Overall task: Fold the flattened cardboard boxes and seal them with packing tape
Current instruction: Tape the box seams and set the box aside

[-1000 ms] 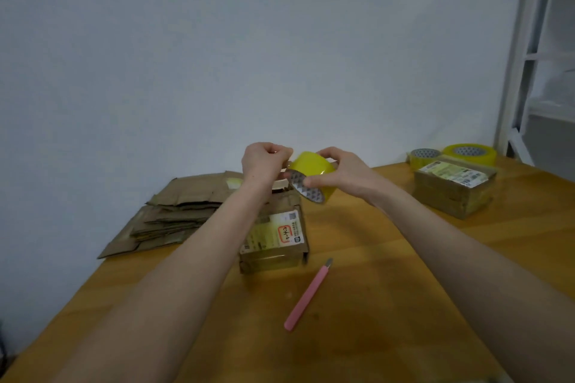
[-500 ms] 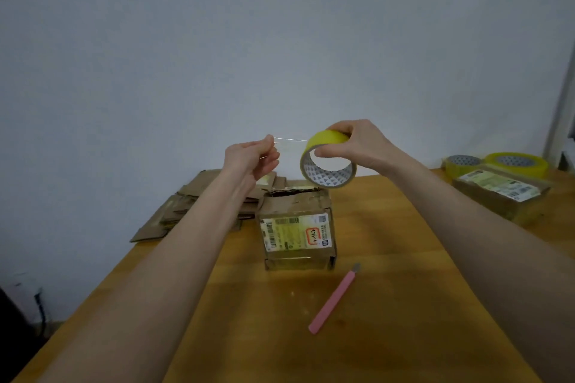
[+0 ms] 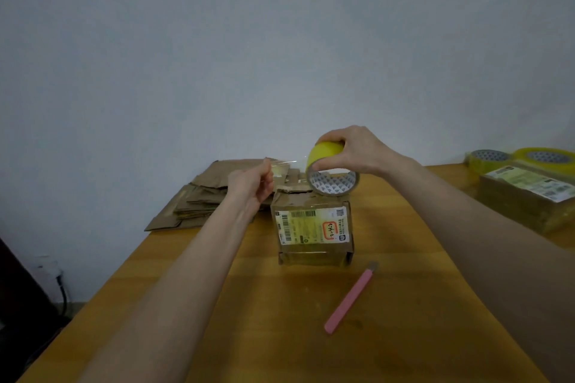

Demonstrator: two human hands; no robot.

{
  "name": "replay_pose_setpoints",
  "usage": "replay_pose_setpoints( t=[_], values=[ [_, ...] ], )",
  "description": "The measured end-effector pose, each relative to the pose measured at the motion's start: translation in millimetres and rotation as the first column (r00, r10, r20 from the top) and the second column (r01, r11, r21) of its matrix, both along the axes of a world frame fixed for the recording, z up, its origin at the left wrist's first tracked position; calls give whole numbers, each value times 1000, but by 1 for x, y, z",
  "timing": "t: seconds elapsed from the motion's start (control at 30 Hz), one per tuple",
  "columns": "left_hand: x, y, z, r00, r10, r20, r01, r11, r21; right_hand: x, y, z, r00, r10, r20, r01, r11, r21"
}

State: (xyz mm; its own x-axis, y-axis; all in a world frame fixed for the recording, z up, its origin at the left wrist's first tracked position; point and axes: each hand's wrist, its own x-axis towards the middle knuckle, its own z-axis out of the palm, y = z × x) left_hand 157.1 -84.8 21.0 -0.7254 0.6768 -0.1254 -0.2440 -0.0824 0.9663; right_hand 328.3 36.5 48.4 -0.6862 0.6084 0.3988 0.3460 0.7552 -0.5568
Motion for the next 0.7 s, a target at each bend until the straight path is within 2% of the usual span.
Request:
replay_pose_setpoints(
  t=[0.13,0.2,0.27,0.37,0.53,0.63,0.7],
  values=[
    [-8,-2,-7,998,50,-35,-52,998,-31,0,7,-9,987,-37,157,26,997,68],
    [-15,-3,-7,998,30,-52,-32,999,-39,1,8,-9,987,-31,157,22,998,59],
    [-21,-6,-8,1000,1,-29,-2,999,-36,3,10,-9,995,-34,94,36,999,-12],
    [-22,-8,-17,1000,-23,7,23,999,-31,8,12,-14,995,-78,-63,63,976,-207],
    [-13,6,-14,996,24,80,-29,998,58,6,8,-10,946,-155,-285,37,924,-382],
    [-13,18,-1,996,52,72,-59,993,98,6,5,3,904,-180,-387,2,909,-417],
    [-13,22,5,998,55,31,-58,994,97,10,3,10,910,-174,-375,19,923,-384]
  ],
)
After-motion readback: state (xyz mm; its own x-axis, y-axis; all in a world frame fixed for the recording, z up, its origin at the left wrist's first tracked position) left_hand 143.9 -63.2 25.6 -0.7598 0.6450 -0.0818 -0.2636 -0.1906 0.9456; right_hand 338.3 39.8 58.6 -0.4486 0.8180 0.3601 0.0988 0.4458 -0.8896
